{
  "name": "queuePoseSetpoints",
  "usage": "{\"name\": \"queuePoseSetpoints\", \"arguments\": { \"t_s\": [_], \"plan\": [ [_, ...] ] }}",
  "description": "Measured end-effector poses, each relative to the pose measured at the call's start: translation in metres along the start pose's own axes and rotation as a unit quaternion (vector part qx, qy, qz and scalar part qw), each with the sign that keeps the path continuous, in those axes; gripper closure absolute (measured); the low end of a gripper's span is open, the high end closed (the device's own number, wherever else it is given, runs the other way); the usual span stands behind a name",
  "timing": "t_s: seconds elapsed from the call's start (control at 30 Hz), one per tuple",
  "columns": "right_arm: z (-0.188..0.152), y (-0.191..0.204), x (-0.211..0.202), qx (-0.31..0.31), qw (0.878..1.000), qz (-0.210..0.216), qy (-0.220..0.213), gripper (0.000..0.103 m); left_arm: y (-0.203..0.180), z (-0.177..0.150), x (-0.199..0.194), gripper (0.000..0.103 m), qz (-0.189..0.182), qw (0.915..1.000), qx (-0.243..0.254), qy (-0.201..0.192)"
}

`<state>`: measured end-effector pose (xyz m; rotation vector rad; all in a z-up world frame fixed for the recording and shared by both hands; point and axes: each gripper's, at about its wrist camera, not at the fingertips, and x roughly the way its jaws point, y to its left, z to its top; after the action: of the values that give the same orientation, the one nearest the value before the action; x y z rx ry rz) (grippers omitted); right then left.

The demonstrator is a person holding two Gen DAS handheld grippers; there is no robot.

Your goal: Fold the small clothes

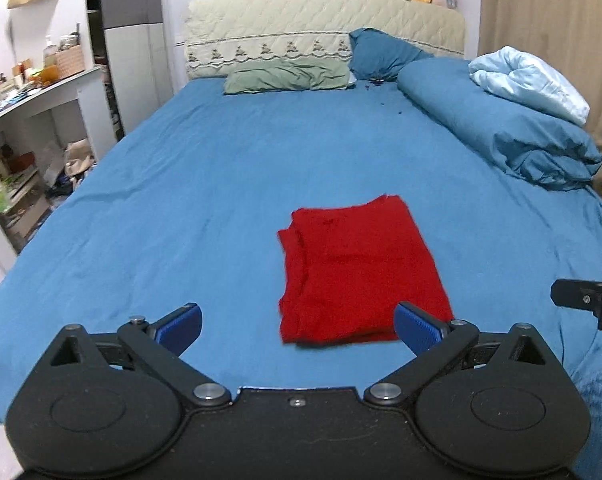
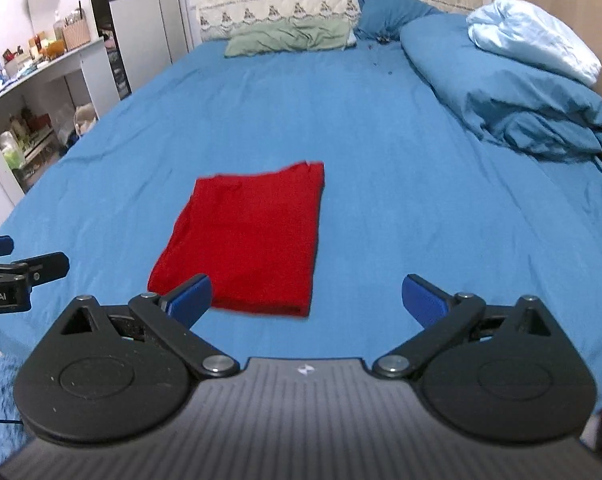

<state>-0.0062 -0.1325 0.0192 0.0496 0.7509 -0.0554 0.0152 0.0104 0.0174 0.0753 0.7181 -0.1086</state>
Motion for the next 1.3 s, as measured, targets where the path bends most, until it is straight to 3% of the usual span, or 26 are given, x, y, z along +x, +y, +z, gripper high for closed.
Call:
{"name": "queuePoseSetpoints", "arguments": {
  "t_s": [0.17, 0.43, 1.3],
  "plan": [
    [-0.030, 0.004, -0.008, 0.010, 1.000, -0.016, 0.025, 0.000, -0.006, -0.023, -0.009, 0.000, 0.013, 0.9998, 0.012, 0.008],
    [-0.060, 0.007, -0.010, 0.023, 0.998, -0.028, 0.045, 0.000, -0.014, -0.041, -0.014, 0.000, 0.005, 0.9999, 0.011, 0.011],
    [-0.064, 0.010, -0.020, 0.016, 0.999, -0.029, 0.041, 0.000, -0.017, -0.043, -0.025, 0.000, 0.006, 0.9999, 0.010, -0.009]
  ]
}}
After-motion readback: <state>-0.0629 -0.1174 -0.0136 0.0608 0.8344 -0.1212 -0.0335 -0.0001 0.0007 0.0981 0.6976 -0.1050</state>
